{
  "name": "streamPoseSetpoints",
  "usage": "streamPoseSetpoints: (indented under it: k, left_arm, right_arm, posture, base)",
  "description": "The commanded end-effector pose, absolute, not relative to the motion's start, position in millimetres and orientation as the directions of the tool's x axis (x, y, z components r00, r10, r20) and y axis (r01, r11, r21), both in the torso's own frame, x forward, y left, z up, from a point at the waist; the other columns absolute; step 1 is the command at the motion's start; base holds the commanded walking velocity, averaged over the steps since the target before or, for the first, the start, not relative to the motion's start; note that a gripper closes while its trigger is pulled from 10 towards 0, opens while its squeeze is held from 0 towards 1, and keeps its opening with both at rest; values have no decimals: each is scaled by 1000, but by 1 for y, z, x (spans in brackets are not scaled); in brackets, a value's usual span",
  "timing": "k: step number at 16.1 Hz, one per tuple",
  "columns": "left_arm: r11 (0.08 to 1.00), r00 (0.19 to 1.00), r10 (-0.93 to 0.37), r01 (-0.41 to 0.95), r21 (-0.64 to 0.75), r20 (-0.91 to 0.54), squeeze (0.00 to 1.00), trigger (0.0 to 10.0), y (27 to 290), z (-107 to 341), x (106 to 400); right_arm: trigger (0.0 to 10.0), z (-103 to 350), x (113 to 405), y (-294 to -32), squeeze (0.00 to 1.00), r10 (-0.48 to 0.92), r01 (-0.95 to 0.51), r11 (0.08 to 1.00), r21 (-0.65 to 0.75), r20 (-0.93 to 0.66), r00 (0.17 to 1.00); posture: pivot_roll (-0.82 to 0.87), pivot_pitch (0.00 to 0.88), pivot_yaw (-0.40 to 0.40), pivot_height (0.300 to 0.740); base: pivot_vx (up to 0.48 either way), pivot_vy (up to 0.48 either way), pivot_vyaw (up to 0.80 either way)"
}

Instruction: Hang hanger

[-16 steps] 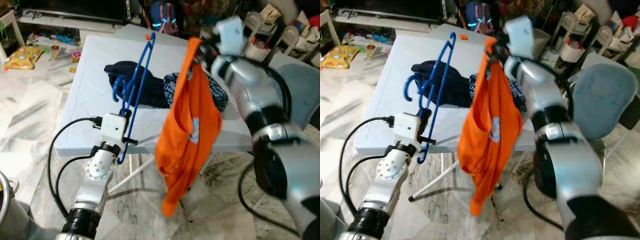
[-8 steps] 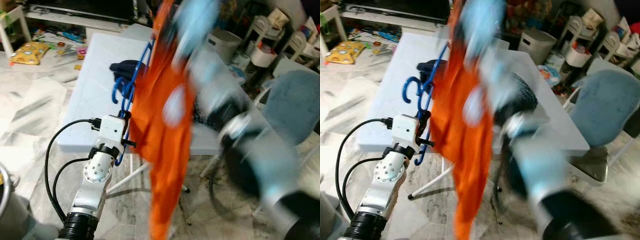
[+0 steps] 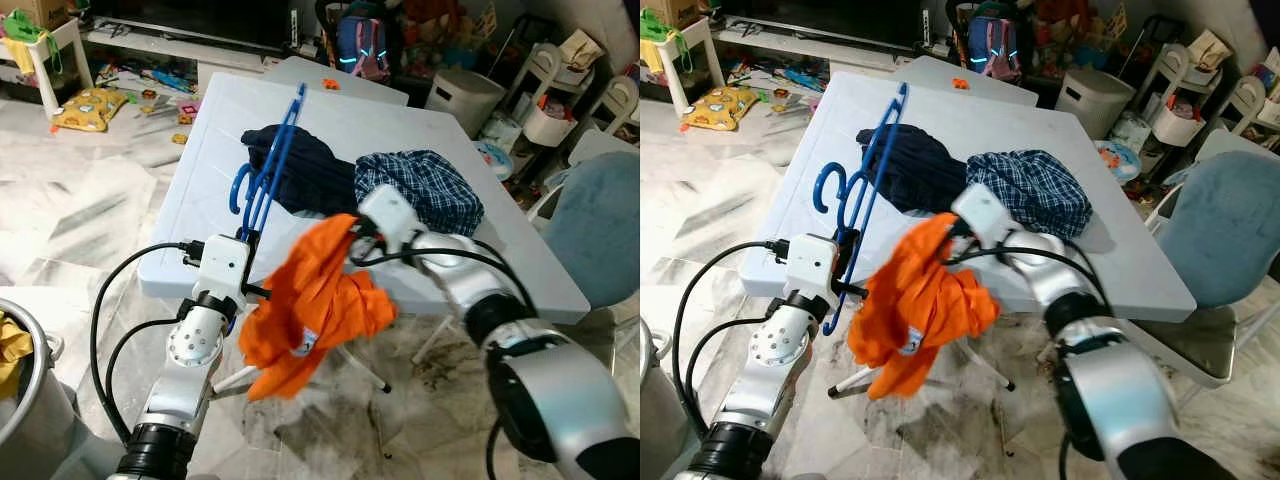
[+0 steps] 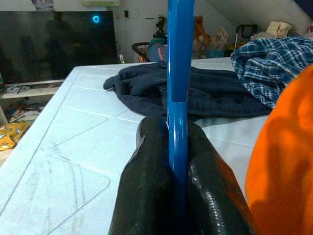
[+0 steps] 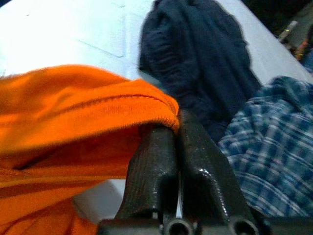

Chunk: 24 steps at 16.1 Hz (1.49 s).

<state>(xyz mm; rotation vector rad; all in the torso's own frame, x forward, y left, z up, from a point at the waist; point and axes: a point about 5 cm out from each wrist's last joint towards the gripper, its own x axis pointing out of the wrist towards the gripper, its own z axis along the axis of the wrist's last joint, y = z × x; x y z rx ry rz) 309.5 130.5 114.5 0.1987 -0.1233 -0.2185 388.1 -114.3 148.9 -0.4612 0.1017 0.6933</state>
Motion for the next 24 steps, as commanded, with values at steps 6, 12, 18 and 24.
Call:
streamPoseSetpoints:
  k: [6,12,18,24]
  left_arm:
    - [958,970,-231,215,190,68,0,10000,126,110,315]
    - [945,960,-275,261,199,46,0,10000,125,108,317]
    - [975,979,-189,177,137,78,0,10000,145,120,320]
    - [977,970,-170,143,159,174,0,10000,155,158,323]
  right_arm:
    - [10000,210,384,-160,0,401,-346,904,-250,218,890]
    - [10000,172,316,-200,0,20,-68,972,225,209,978]
    - [10000,165,271,-198,0,-31,20,998,64,168,985]
    - [10000,176,264,-178,0,32,-49,995,82,190,981]
  posture:
    - [211,0,-169,740]
    - [167,0,-119,740]
    - [129,0,-104,740]
    - [153,0,-116,740]
  base:
    - [0,0,0]
    - [0,0,0]
    - [0,0,0]
    - [0,0,0]
